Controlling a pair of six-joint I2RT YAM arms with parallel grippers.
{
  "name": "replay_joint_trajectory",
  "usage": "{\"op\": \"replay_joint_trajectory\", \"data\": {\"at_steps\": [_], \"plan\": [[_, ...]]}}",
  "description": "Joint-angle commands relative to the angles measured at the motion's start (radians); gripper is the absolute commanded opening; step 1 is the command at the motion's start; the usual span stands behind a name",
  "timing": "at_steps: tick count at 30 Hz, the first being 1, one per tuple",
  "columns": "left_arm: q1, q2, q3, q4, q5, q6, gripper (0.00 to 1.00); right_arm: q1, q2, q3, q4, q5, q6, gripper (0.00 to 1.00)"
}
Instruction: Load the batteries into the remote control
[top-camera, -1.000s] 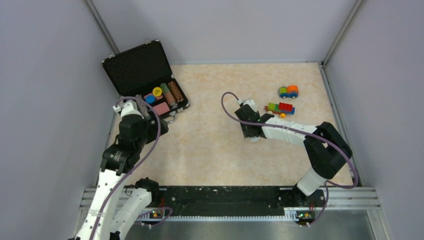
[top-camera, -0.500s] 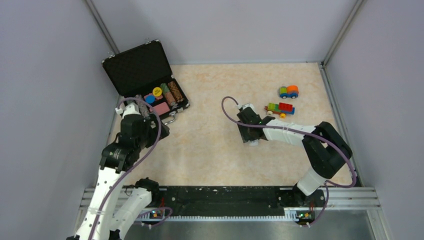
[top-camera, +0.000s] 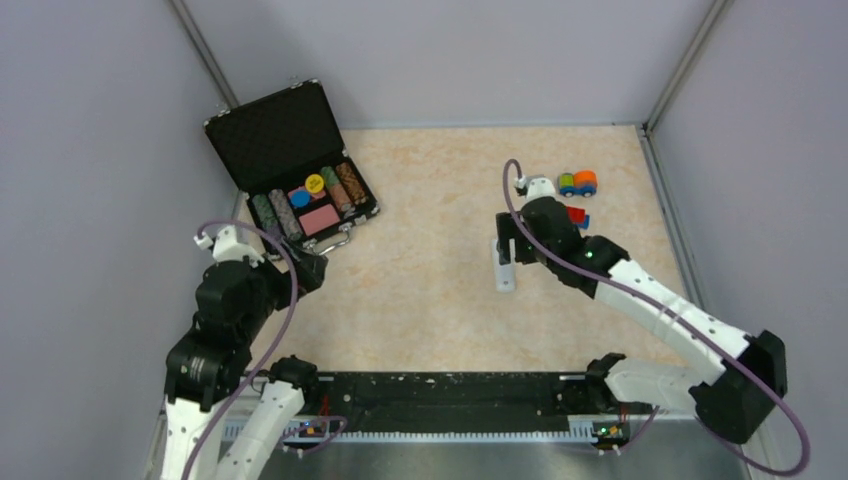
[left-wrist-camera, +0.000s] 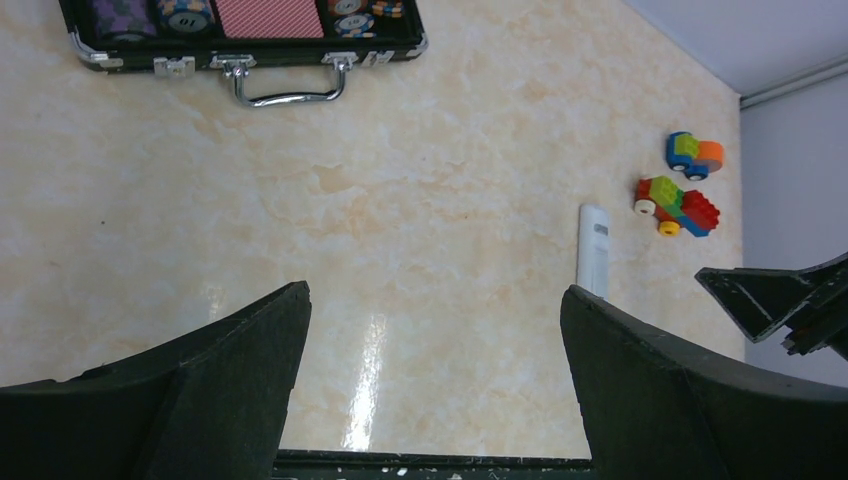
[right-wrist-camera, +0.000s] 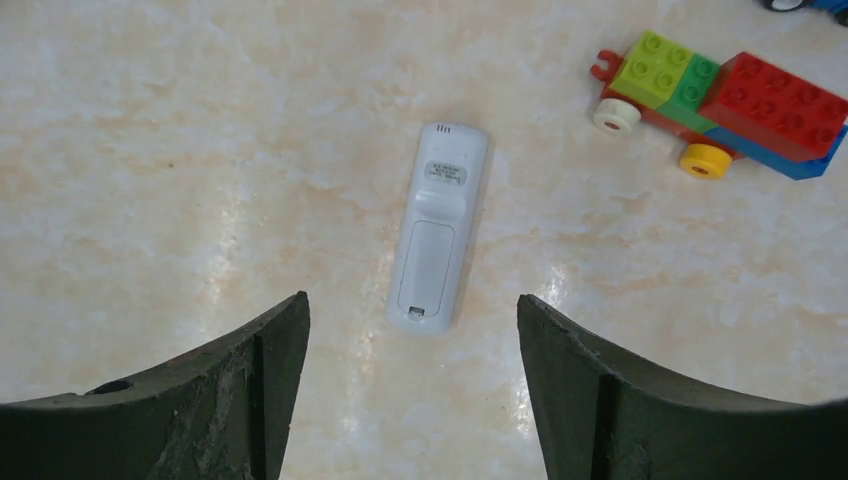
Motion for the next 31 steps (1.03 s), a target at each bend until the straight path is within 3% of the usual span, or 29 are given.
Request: {"op": "replay_joint_trajectory", "data": {"at_steps": [1, 4, 7, 10, 15, 24, 31], "plan": [[0.006, -0.046, -0.002, 0.075, 0.055, 0.048, 0.99, -0.024, -0.062, 0.06, -0.102, 0.0, 0.063, 0.7], [0.006, -0.037, 0.021, 0.05, 0.073, 0.067, 0.99, -0.026, -0.089, 0.066, -0.136, 0.018, 0.125, 0.58], [0.006, -0.046, 0.072, 0.013, 0.01, 0.086, 0.99, -0.026, -0.188, 0.07, -0.155, 0.052, 0.168, 0.55], [0.006, -0.075, 0.118, -0.012, -0.082, 0.1, 0.99, -0.026, -0.331, 0.109, -0.215, 0.122, 0.177, 0.69], [0.006, -0.142, 0.131, 0.02, -0.118, 0.126, 0.99, -0.026, -0.559, 0.219, -0.375, 0.27, 0.153, 0.99], [0.006, -0.226, 0.082, 0.047, -0.162, 0.125, 0.99, -0.024, -0.838, 0.303, -0.448, 0.515, 0.168, 0.99], [0.006, -0.243, 0.062, 0.059, -0.157, 0.123, 0.99, -0.023, -0.881, 0.314, -0.448, 0.566, 0.164, 0.99]]}}
